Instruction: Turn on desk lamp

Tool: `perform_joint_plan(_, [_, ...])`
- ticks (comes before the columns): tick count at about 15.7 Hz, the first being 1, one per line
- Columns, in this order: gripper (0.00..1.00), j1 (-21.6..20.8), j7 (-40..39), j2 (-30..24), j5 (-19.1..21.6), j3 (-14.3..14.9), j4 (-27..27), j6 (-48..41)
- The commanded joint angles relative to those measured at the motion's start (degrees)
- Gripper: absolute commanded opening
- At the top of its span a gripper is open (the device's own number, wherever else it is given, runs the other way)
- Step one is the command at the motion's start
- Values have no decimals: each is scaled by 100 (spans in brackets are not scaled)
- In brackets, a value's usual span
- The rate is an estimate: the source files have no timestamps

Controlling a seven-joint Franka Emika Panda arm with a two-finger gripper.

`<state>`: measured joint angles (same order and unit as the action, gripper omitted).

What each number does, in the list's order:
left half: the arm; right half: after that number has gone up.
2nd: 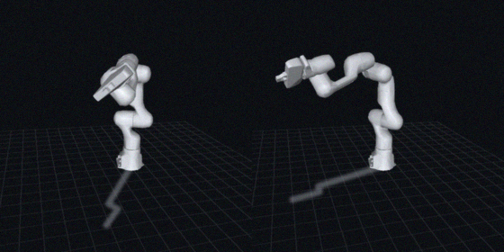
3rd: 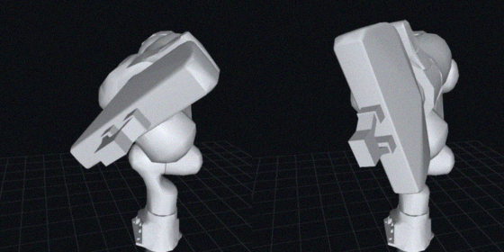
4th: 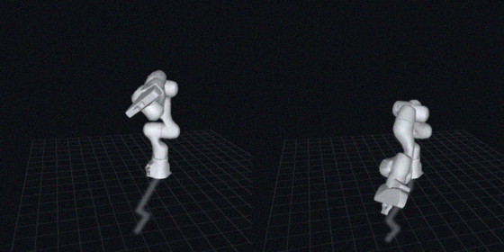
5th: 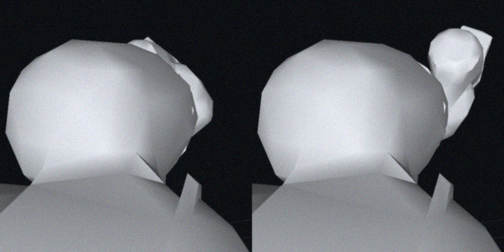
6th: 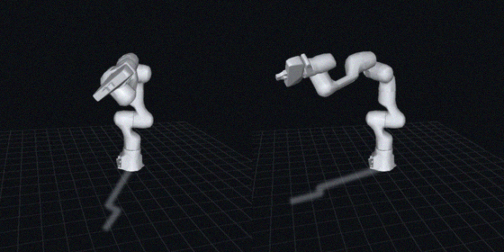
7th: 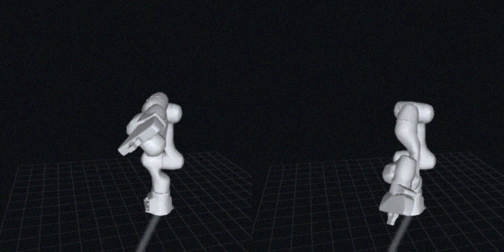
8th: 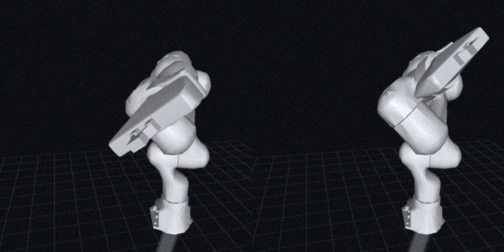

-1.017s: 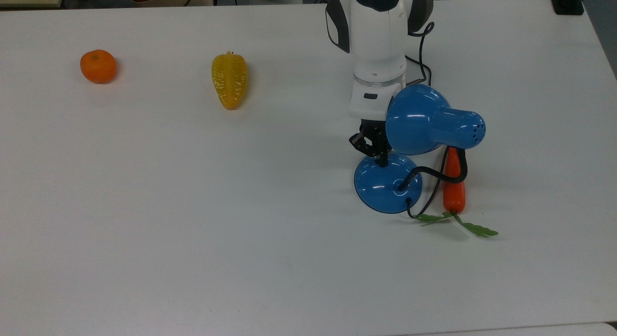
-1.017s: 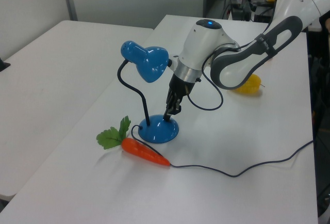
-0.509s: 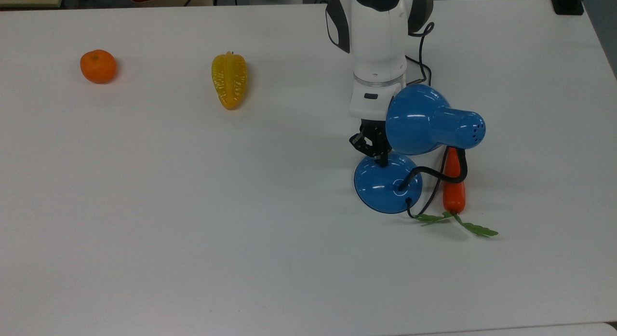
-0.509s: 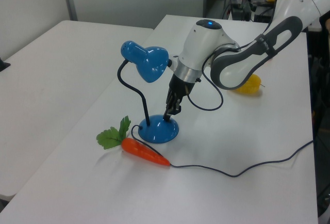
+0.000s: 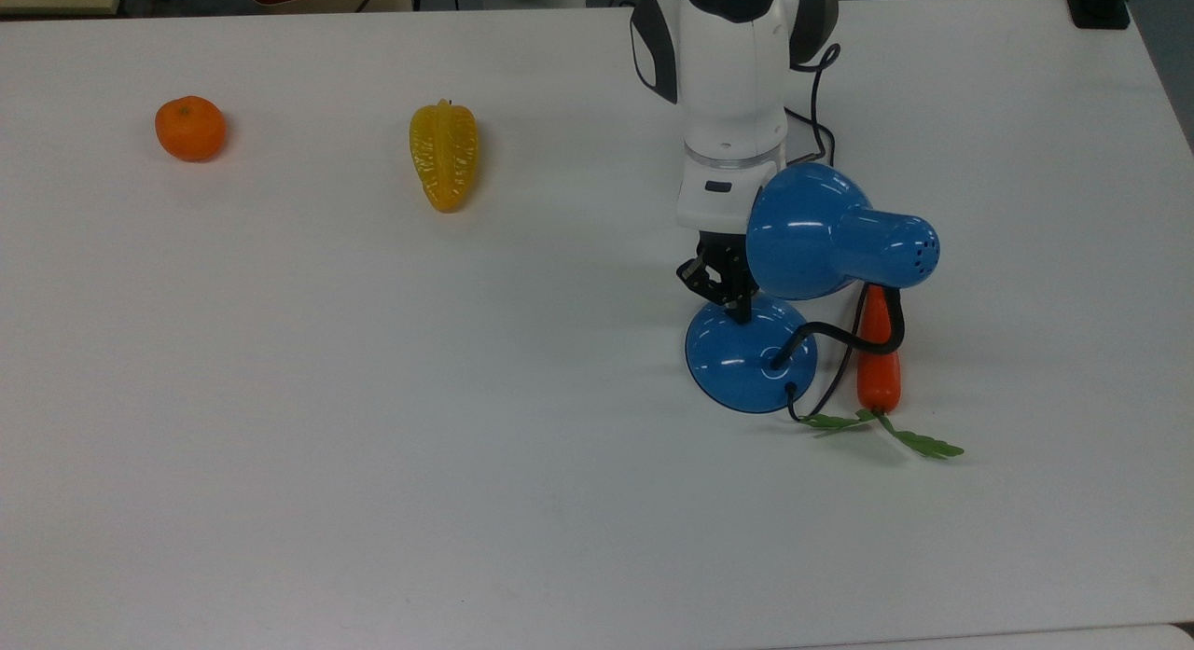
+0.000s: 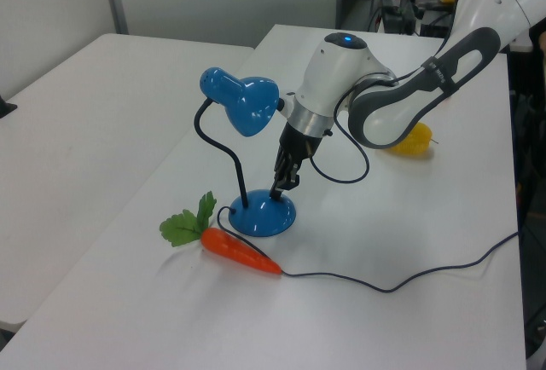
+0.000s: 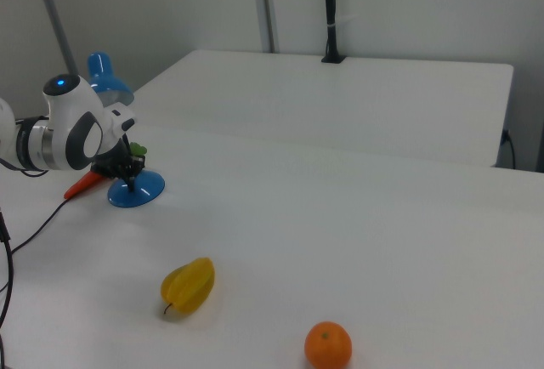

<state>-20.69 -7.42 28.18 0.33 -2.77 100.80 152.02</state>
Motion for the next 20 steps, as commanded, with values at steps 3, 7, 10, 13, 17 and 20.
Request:
perform_joint_plan(3, [0, -41, -66, 179, -77, 4, 89, 223])
perform_joint_plan(7, [0, -32, -49, 127, -77, 4, 89, 205])
perform_joint_plan(10, [0, 12, -14, -101, -68, -4, 185, 126])
perform_joint_plan(13, [0, 56, 4, -487, -68, -4, 475, 48])
perform_joint_plan(17, [0, 143, -31, -901, -42, -13, 467, -1023])
perform_joint_plan(20, [0, 196, -40, -1182, -15, -5, 485, -1559])
